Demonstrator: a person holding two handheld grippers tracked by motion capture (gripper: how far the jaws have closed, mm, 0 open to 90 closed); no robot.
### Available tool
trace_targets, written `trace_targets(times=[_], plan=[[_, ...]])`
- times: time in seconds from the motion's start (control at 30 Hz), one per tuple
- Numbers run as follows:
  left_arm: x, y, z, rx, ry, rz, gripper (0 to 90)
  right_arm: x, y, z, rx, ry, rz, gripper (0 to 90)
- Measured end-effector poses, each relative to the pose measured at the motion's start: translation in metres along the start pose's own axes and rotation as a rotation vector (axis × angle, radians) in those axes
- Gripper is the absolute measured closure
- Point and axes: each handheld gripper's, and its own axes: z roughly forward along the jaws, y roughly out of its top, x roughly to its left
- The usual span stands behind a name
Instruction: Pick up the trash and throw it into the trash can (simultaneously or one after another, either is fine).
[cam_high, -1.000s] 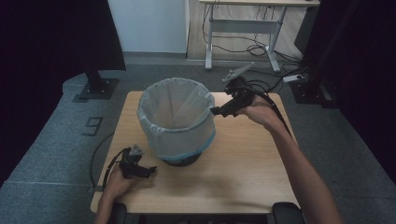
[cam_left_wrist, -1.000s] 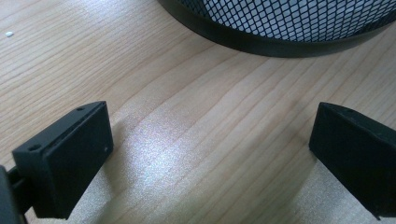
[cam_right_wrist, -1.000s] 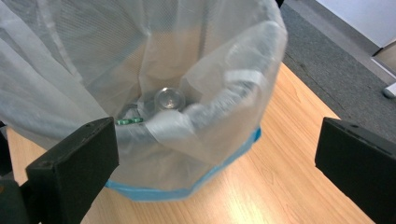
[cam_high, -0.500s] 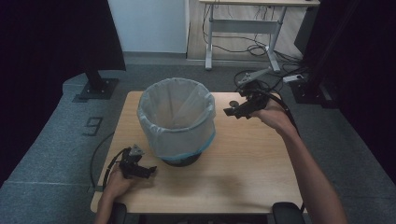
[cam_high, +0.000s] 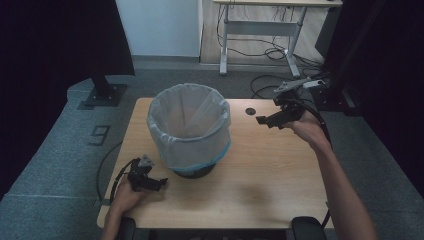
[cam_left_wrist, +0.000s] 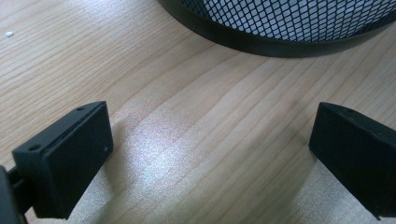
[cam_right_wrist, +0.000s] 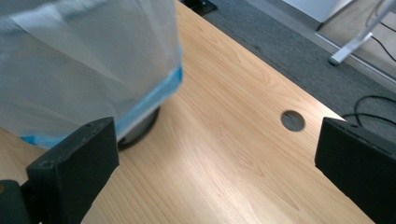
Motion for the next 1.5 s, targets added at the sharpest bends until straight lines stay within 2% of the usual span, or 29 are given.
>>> trace_targets(times=[0.27, 0.33, 0.8, 1.07, 1.5], plan=[[0.000, 0.000, 0.000, 0.000, 0.000, 0.000, 0.0, -0.013, -0.016, -0.008, -0.003, -0.039, 0.029, 0.0], [0.000, 0.000, 0.000, 0.000, 0.000, 0.000, 0.0, -0.018, -0.024, -0.013, -0.001, -0.063, 0.041, 0.0], [0.000, 0.000, 0.000, 0.000, 0.000, 0.000, 0.0, -0.028, -0.052, -0.021, -0.006, -0.131, 0.060, 0.0], [0.000, 0.000, 0.000, 0.000, 0.000, 0.000, 0.0, -0.029, -0.068, -0.017, -0.012, -0.131, 0.079, 0.3], [0.000, 0.000, 0.000, 0.000, -0.001, -0.001, 0.0, -0.025, -0.099, 0.002, -0.017, -0.104, 0.101, 0.5]])
